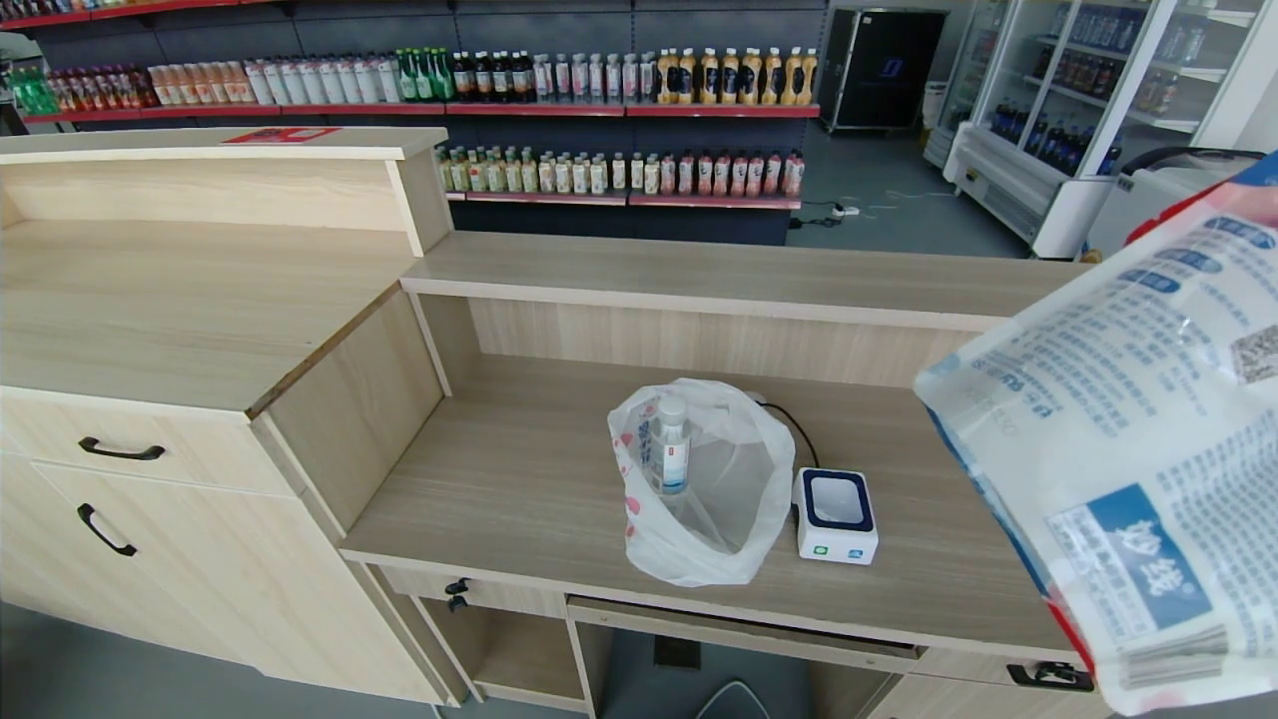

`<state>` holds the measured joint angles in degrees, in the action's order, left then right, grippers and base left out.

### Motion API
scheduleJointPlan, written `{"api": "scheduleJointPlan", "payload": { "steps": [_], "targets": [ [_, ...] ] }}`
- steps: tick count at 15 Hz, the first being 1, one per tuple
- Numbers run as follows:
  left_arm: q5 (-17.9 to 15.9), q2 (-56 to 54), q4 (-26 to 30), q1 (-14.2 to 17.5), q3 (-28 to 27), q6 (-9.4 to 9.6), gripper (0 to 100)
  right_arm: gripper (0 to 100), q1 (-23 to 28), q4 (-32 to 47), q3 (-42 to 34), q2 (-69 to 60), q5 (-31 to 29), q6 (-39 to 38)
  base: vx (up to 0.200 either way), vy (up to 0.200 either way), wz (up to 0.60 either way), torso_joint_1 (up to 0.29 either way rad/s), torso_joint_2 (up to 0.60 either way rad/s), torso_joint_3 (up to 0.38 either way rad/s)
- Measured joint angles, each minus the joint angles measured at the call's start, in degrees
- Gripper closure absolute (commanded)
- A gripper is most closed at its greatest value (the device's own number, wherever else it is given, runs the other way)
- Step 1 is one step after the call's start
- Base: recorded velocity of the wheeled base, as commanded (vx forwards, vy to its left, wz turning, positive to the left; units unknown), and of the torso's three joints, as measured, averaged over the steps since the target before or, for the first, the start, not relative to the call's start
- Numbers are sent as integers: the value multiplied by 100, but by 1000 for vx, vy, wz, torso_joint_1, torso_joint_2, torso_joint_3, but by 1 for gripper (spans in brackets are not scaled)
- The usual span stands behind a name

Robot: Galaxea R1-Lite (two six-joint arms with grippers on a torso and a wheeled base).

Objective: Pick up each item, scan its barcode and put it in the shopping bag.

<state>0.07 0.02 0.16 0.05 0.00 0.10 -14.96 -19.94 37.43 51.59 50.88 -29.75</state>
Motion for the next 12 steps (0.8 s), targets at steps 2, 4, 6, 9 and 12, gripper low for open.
{"api": "scheduleJointPlan", "payload": {
  "steps": [2, 4, 6, 9, 12],
  "targets": [
    [0, 0, -5, 2, 0, 0, 0, 100, 179, -35, 0, 246, -503, 1176, 0, 0, 0, 0, 0, 0],
    [0, 0, -5, 2, 0, 0, 0, 100, 514, -48, -49, 618, -1484, 2662, 0, 0, 0, 0, 0, 0],
    [0, 0, -2, 2, 0, 0, 0, 100, 1264, -143, -278, 1040, -2554, 4737, 0, 0, 0, 0, 0, 0],
    [0, 0, -5, 5, 0, 0, 0, 100, 2170, -962, -750, 1693, -3235, 6248, 0, 0, 0, 0, 0, 0],
    [0, 0, -5, 2, 0, 0, 0, 100, 2512, -1541, -916, 2244, -3301, 6982, 0, 0, 200, -1, 1, -2]
  ]
}}
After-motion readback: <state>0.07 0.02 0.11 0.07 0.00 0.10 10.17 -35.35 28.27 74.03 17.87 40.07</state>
